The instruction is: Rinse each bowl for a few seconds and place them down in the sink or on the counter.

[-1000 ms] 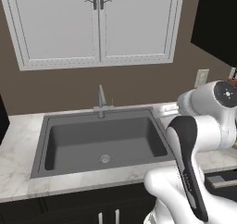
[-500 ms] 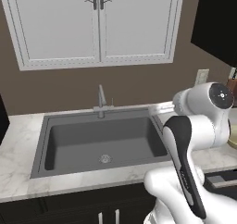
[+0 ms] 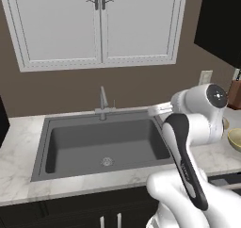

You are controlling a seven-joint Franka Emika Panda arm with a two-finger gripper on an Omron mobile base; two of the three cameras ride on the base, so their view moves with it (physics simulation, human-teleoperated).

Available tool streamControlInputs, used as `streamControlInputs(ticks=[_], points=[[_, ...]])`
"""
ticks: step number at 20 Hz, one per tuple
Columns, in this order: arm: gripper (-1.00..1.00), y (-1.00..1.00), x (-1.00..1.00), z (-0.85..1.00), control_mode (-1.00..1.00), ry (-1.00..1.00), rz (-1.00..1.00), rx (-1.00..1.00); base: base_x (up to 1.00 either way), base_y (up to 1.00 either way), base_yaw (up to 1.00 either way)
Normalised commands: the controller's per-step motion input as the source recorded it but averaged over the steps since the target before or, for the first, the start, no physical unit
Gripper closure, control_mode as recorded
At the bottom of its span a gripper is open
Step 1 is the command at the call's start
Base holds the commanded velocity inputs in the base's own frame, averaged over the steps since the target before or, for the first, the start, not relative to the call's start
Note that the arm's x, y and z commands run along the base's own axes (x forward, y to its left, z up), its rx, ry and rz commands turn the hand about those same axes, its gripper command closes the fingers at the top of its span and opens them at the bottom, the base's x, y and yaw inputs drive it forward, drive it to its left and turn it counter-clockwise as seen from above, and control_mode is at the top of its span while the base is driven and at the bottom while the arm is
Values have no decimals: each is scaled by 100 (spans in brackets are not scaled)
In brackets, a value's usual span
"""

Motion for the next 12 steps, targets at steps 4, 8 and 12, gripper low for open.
streamControlInputs(ticks=[4, 8, 12], points=[[-100, 0, 29, -23, -100, 0, 6, 0, 0, 0, 0], [-100, 0, 23, -31, -100, -5, 8, 0, 0, 0, 0], [-100, 0, 21, -30, -100, -8, 9, 4, 0, 0, 0]])
